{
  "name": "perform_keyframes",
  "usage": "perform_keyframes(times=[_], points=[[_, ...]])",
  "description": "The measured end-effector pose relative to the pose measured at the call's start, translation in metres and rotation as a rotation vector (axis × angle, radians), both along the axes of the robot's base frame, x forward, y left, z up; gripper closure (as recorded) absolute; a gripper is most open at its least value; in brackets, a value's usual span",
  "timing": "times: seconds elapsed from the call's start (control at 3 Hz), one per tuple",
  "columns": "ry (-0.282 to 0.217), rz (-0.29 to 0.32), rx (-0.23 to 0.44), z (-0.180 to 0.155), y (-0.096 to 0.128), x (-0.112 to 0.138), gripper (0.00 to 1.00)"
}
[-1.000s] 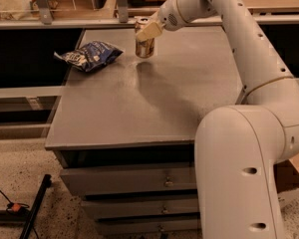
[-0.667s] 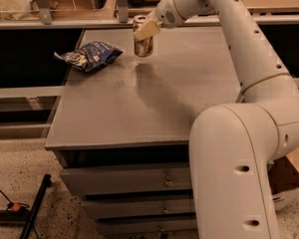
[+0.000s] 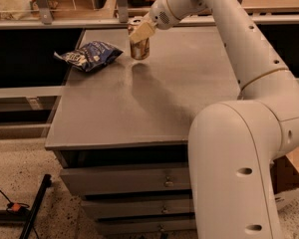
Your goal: Move orange can near blue chip bag
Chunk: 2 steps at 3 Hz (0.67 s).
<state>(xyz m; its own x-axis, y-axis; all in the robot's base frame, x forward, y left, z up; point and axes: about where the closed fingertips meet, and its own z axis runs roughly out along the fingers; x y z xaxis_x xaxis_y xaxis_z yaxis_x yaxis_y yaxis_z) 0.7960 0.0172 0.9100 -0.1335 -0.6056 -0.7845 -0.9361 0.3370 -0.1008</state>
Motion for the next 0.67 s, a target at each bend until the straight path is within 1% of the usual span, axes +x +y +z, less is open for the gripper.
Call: perform_keyframes(times=[0.33, 0.67], points=[[0.012, -0.015, -0.030, -0.0064, -0.0002, -0.0072, 1.00], [0.010, -0.005, -0.010, -0.0123, 0.0017, -0.0159, 0.82]])
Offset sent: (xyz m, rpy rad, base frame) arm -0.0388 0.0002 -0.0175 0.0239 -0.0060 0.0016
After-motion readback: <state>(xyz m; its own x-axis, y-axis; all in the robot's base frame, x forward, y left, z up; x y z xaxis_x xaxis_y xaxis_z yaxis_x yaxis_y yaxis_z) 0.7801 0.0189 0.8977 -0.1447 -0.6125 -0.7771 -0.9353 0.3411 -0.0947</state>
